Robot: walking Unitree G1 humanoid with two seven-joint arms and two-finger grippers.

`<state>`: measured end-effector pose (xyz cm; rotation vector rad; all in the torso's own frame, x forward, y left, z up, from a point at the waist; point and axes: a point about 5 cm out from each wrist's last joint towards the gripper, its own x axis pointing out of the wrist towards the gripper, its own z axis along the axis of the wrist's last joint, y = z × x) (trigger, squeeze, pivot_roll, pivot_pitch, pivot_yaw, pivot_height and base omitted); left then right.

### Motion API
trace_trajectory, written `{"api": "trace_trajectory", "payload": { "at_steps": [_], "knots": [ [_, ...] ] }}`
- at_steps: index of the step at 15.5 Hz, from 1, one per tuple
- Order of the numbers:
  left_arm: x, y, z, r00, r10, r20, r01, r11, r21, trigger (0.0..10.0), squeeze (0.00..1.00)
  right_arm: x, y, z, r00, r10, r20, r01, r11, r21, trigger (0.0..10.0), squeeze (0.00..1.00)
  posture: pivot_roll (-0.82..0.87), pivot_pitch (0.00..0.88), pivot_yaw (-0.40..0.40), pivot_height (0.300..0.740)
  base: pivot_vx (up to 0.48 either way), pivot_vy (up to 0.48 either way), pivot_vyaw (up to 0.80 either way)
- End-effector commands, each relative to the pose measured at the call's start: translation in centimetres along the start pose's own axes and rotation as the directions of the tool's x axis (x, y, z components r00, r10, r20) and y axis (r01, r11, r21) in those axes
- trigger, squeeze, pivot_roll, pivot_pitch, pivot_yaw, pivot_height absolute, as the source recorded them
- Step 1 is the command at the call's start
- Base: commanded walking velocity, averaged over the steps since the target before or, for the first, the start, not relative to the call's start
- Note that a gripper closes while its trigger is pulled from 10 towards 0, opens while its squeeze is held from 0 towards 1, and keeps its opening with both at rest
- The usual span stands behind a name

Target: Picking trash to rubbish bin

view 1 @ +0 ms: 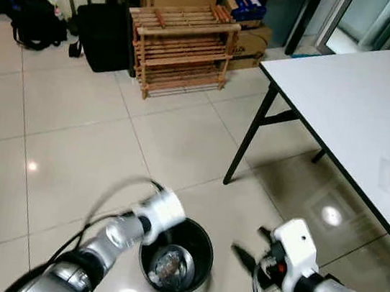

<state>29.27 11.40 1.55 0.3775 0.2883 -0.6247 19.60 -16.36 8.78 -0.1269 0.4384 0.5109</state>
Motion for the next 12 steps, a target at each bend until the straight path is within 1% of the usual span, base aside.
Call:
{"api": "trace_trajectory", "payload": {
  "at_steps": [1, 2, 3, 4, 5, 6, 7, 8, 9, 10, 12],
  "knots": [
    [-1.0, 0.3, 0.3, 0.994, 0.089, 0.062, -0.079, 0.986, -0.147, 10.0, 0.00, 0.2, -1.0, -0.5, 0.986, -0.168, 0.007, 0.168, 0.985, 0.040, 10.0, 0.00, -0.09, 0.079, -0.012, 0.740, 0.000, 0.000, 0.00],
    [-2.5, -0.3, 1.0, 0.987, 0.121, 0.102, -0.106, 0.984, -0.145, 10.0, 0.00, 0.7, -1.0, -0.9, 0.968, -0.250, 0.003, 0.248, 0.963, 0.102, 10.0, 0.00, -0.06, 0.076, -0.017, 0.740, 0.000, 0.000, 0.00],
    [-3.4, -0.7, 1.3, 0.986, 0.130, 0.104, -0.117, 0.986, -0.122, 10.0, 0.00, 0.9, -0.9, -1.2, 0.960, -0.281, -0.014, 0.281, 0.953, 0.114, 10.0, 0.00, -0.04, 0.070, -0.018, 0.740, 0.000, 0.000, 0.00],
    [-4.8, -1.8, 1.7, 0.983, 0.128, 0.128, -0.118, 0.989, -0.085, 10.0, 0.00, 1.2, -0.7, -1.6, 0.943, -0.332, -0.024, 0.332, 0.935, 0.126, 10.0, 0.00, -0.03, 0.065, -0.020, 0.740, 0.000, 0.000, -0.46],
    [-5.8, -2.6, 1.7, 0.984, 0.116, 0.135, -0.106, 0.991, -0.075, 10.0, 0.00, 1.4, -0.5, -1.6, 0.936, -0.353, -0.017, 0.352, 0.927, 0.131, 10.0, 0.00, -0.02, 0.056, -0.019, 0.740, 0.000, 0.000, -0.79],
    [-6.5, -2.9, 1.7, 0.985, 0.118, 0.122, -0.104, 0.988, -0.117, 10.0, 0.00, 1.5, -0.5, -1.6, 0.927, -0.376, -0.006, 0.373, 0.919, 0.127, 10.0, 0.00, -0.02, 0.050, -0.017, 0.740, 0.000, 0.000, -0.79],
    [-7.2, -2.8, 1.7, 0.984, 0.149, 0.101, -0.135, 0.981, -0.141, 10.0, 0.00, 1.6, -0.7, -1.5, 0.915, -0.404, -0.006, 0.400, 0.904, 0.149, 10.0, 0.00, -0.02, 0.046, -0.016, 0.740, 0.000, 0.000, -0.79],
    [-7.5, -2.7, 1.6, 0.984, 0.157, 0.087, -0.144, 0.980, -0.139, 10.0, 0.00, 1.6, -0.8, -1.6, 0.911, -0.413, -0.010, 0.409, 0.900, 0.153, 10.0, 0.00, -0.02, 0.045, -0.013, 0.740, 0.000, 0.000, -0.79],
    [-8.2, -2.4, 1.3, 0.983, 0.176, 0.042, -0.169, 0.976, -0.138, 10.0, 0.00, 1.5, -1.1, -1.9, 0.895, -0.446, -0.031, 0.444, 0.880, 0.166, 10.0, 0.00, -0.01, 0.039, -0.009, 0.740, 0.000, 0.000, -0.80],
    [-8.6, -2.2, 1.3, 0.982, 0.190, 0.018, -0.185, 0.971, -0.152, 10.0, 0.00, 1.4, -1.1, -2.2, 0.886, -0.462, -0.044, 0.462, 0.870, 0.170, 10.0, 0.00, -0.01, 0.036, -0.005, 0.740, 0.000, 0.000, -0.80],
    [-9.2, -2.0, 1.3, 0.976, 0.219, 0.001, -0.215, 0.957, -0.195, 10.0, 0.00, 1.5, -0.9, -2.5, 0.881, -0.471, -0.052, 0.473, 0.865, 0.166, 10.0, 0.00, -0.01, 0.034, 0.001, 0.740, 0.000, 0.000, -0.80]
  ]
}}
